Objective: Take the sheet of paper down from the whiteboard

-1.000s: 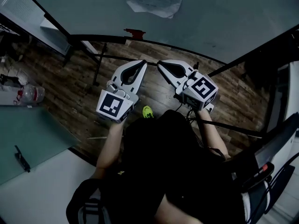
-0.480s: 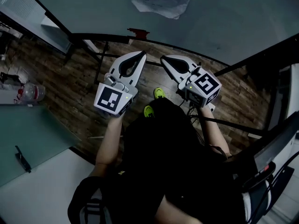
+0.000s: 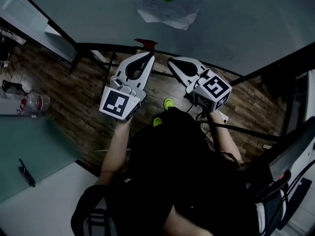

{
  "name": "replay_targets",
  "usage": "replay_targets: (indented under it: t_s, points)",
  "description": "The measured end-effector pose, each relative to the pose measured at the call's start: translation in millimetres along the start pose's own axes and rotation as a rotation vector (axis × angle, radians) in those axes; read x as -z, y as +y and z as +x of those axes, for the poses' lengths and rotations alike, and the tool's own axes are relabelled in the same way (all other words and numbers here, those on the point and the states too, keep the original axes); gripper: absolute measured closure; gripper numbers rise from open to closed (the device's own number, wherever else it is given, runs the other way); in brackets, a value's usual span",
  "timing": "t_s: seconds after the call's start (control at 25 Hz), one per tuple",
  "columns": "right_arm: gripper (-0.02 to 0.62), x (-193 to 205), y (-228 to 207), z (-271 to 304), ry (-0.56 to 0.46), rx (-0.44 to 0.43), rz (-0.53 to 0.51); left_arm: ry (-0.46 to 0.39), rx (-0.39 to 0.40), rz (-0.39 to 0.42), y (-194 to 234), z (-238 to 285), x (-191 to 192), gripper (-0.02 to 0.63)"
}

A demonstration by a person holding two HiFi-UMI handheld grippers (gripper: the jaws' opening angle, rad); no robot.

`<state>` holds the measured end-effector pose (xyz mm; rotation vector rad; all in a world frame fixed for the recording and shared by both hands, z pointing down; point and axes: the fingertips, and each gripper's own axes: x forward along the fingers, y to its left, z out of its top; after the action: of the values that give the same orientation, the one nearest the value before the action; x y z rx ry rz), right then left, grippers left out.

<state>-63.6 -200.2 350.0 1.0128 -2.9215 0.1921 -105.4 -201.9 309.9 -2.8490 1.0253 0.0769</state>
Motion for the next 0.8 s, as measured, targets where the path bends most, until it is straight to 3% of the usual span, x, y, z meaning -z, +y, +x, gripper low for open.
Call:
replay_targets:
  t_s: [0.8]
  points:
    - [0.592,-20,-69,21,0.032,0.059,0.017,-0.012,0.02,0.043,38,72,-9,0.588]
